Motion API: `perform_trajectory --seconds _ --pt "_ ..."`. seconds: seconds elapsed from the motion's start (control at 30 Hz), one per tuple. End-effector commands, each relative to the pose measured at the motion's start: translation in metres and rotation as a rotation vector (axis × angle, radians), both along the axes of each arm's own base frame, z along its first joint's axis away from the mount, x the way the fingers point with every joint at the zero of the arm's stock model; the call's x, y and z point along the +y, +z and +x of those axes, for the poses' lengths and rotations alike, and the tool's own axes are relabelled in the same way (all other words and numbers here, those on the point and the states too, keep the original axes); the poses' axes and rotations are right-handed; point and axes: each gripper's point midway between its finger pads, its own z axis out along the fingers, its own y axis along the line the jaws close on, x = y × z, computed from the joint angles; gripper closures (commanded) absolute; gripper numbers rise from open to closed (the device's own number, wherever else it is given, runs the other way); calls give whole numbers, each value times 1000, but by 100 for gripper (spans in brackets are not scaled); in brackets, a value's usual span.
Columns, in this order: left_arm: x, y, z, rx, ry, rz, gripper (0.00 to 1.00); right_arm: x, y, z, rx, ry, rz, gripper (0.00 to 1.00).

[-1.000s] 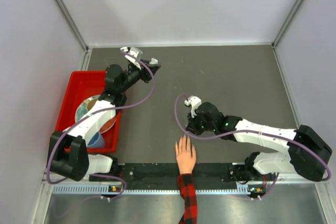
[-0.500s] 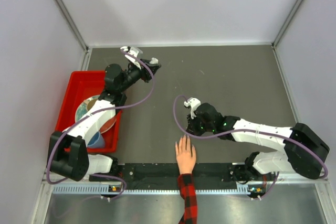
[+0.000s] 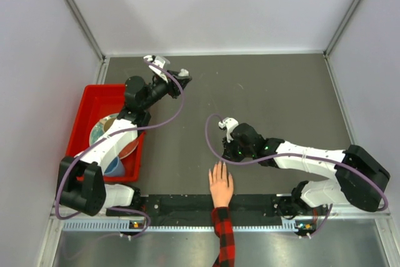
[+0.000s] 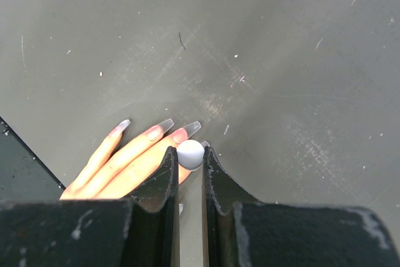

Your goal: Paint the nails

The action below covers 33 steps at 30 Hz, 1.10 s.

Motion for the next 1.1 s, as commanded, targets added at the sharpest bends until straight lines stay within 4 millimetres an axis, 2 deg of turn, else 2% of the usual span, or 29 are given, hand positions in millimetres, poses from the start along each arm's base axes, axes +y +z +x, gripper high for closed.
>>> perform_trajectory --seconds 0.0,0.47,1.07 --pt "0 43 -5 -120 -13 -39 100 7 7 6 -13 -3 31 100" --pt "0 43 -6 -123 -14 -38 100 7 5 8 -17 -3 21 100" --pt "1 43 -6 -121 -14 -36 100 11 17 20 -74 -21 41 100"
